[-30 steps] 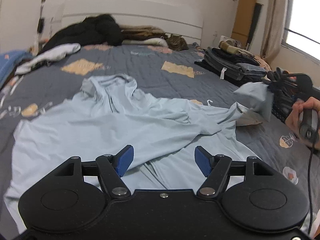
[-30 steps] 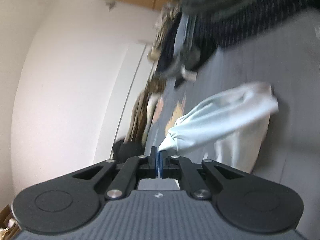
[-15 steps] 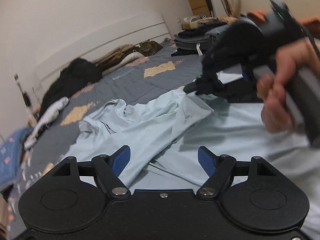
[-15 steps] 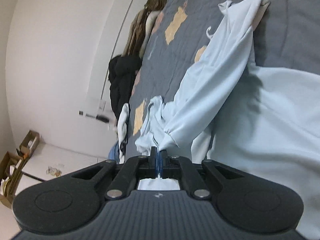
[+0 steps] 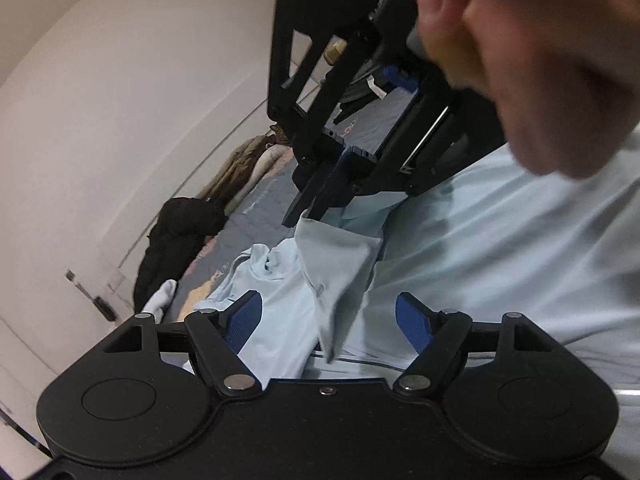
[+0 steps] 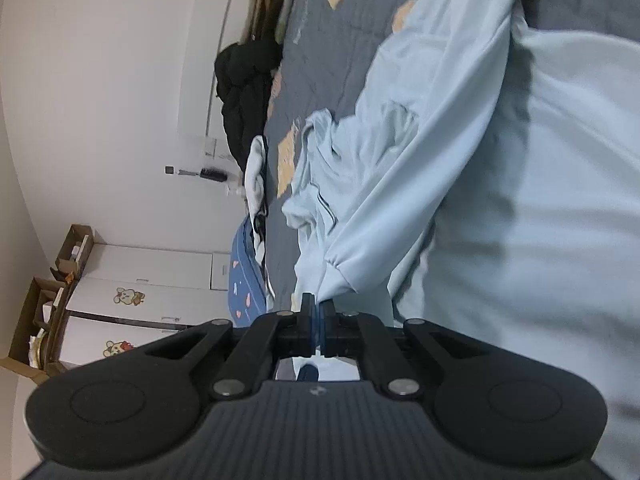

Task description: Fold clothes

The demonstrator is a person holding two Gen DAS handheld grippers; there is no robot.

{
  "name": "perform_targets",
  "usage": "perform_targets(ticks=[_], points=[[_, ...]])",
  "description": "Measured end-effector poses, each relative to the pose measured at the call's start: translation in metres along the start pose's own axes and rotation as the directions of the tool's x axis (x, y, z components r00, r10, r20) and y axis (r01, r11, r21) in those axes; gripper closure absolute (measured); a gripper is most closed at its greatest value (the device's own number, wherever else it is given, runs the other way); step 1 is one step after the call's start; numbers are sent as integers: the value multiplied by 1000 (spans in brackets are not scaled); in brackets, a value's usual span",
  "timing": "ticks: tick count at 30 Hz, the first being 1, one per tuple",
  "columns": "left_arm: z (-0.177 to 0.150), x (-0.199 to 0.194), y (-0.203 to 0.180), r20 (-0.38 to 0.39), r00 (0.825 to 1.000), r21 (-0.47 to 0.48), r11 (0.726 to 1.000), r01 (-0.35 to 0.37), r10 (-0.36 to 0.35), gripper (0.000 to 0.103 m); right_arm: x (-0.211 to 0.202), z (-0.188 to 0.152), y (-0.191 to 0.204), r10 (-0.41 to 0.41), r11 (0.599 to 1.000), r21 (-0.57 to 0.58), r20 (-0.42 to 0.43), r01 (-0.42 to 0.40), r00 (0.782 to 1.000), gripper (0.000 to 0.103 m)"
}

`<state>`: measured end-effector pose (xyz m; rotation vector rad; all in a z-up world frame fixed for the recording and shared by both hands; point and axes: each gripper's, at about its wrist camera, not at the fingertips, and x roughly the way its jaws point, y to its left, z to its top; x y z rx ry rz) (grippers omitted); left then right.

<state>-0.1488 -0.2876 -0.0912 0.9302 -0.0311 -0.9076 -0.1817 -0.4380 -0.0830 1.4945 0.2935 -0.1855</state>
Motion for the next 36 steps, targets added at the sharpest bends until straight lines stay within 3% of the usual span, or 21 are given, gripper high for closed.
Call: perform_targets(ticks=[3,4,5,7,12,15,20,23,25,27,31,36], points=[[1,5,-1,-6,1000,7,1000,-5,5,47,1,-3,-1,-4,1000,6,-23,4,1000,101],[2,7,-1,-12,1000,3,1000,0,0,59,1,-4,-1,-4,1000,8,-32,4,999,101],[3,9,1,-21,1000,-3,1000,10,-11,77,2,-5,-2,-5,1000,13,-37,5,999,101],[4,13,3,-38,999,-13,1000,28,-29,94,2,-7,-2,-6,1000,14,-55,7,998,100],[-1,13,16,-52,998,13,999,43,-42,99,2,-3,1,-48,999,-3,-78,48,996,96],[-11,11,21,-66,996,76,995,62,-57,99,4,3,2,-97,995,-38,-123,93,988,91],[-31,13,21,-119,988,167,979,118,-99,99,0,13,11,-141,987,-105,-166,124,976,65],[-40,10,19,-132,985,218,966,136,-109,99,-9,21,21,-134,984,-140,-150,113,980,61],[-46,5,17,-106,990,307,943,126,-97,99,-16,27,26,-126,982,-154,-123,107,984,60],[-51,0,16,-58,995,421,902,96,-79,99,-21,32,29,-116,982,-158,-96,100,989,59],[-56,1,33,86,995,658,753,-21,-47,99,-21,36,25,-123,983,-146,-79,111,989,59],[-61,20,87,267,963,857,469,-215,-46,99,-20,38,23,-127,984,-137,-57,118,990,58]])
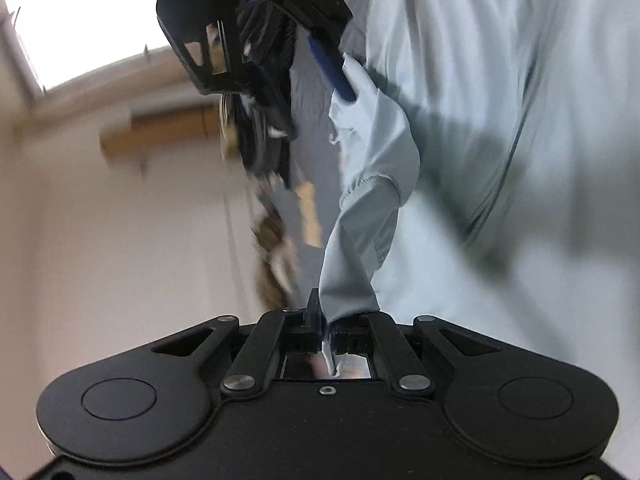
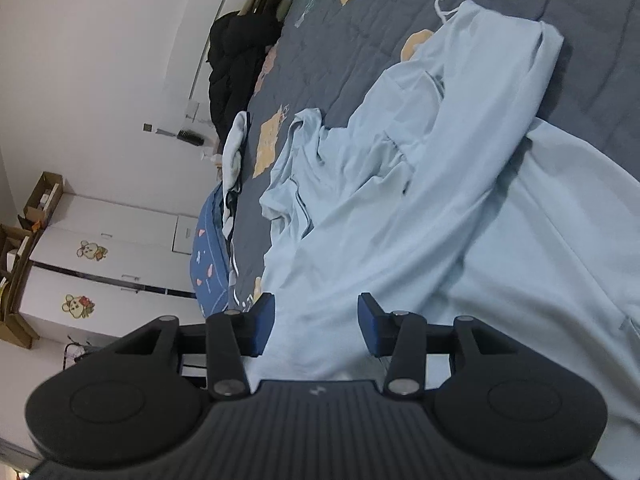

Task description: Fold clothes

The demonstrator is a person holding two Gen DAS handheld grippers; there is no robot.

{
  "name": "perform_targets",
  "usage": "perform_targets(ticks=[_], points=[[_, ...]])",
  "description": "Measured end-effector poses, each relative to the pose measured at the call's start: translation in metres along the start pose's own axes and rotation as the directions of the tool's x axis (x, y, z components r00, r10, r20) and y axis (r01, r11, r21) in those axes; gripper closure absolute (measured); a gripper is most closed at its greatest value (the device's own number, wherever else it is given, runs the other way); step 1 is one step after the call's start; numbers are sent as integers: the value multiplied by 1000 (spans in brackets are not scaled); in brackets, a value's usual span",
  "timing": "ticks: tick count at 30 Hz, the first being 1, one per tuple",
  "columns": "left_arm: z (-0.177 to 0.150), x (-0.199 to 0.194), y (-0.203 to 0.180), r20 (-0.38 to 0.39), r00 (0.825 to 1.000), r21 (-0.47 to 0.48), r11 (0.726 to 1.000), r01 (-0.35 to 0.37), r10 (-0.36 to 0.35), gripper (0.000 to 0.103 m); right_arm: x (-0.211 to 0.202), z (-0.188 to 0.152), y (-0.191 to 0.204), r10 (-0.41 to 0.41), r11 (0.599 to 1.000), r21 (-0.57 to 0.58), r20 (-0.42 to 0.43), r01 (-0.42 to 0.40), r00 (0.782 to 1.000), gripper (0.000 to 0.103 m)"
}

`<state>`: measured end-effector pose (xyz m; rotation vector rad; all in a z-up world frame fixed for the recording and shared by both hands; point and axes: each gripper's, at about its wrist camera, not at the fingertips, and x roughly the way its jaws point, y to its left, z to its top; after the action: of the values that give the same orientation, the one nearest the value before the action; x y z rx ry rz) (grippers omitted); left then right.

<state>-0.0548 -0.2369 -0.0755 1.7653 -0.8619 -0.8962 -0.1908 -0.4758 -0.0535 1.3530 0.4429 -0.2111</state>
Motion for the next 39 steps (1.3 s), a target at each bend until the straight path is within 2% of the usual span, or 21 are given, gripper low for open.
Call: perform_targets(ticks=[3,6,9,12,14,16,22,25,26,28,29,30,31,32,33,34,35,36,38,39], points=[[-31,11,14,-18,999,98,994,-39,41,99,1,2,0,7,1000,5,6,-7,1000,56],[-57,17,15,-46,998,153,988,-38,46,99,3,3,1,10,1000,2,15,-10,1000,55],[-75,13,2,-102,995,160,987,26,-10,99,3,6,0,12,1000,-2,23,-12,1000,54],[-93,8,-14,-164,983,153,983,103,-77,99,3,8,-2,4,1000,-3,31,-4,1000,54],[-104,4,-32,-218,966,125,977,171,-141,99,3,9,-3,-5,1000,-3,37,5,999,54],[-111,0,-51,-276,938,85,966,243,-212,98,3,10,-4,-16,1000,-13,42,17,999,53],[-122,-15,-90,-362,859,-11,923,385,-362,96,3,10,-5,-29,999,-31,45,30,999,53],[-123,-29,-87,-377,844,-74,921,382,-381,92,4,10,-4,-30,999,-37,44,31,999,53],[-125,-32,-80,-389,839,-126,924,361,-381,90,4,10,-4,-31,999,-39,44,32,999,53],[-125,-37,-62,-413,825,-283,915,286,-385,88,5,9,-4,-31,999,-40,43,33,999,53],[-124,-38,-50,-424,816,-385,894,231,-393,83,5,9,-4,-30,999,-40,43,31,999,53],[-123,-37,-37,-425,808,-485,856,177,-408,79,5,9,-4,-28,999,-40,43,30,999,53],[-121,-32,-24,-416,801,-582,803,128,-429,72,4,9,-4,-27,999,-41,43,29,999,53],[-119,-29,-13,-399,798,-680,730,74,-452,65,4,9,-3,-26,999,-41,45,28,999,53],[-117,-27,-3,-372,797,-772,635,18,-475,63,4,9,-3,-26,999,-42,48,28,999,53],[-116,-26,4,-339,798,-851,524,-34,-498,63,4,9,-2,-25,999,-42,51,27,998,53],[-119,-26,8,-291,798,-921,381,-84,-528,63,3,9,-2,-25,999,-40,53,27,998,53],[-123,-25,11,-231,798,-969,206,-136,-557,63,3,9,-2,-25,999,-37,55,27,998,53],[-133,-25,5,-114,813,-966,-126,-224,-571,63,2,9,-1,-20,999,-33,58,22,998,53],[-138,-27,1,-72,826,-930,-262,-258,-559,63,2,9,-1,-20,999,-34,60,22,998,53]])
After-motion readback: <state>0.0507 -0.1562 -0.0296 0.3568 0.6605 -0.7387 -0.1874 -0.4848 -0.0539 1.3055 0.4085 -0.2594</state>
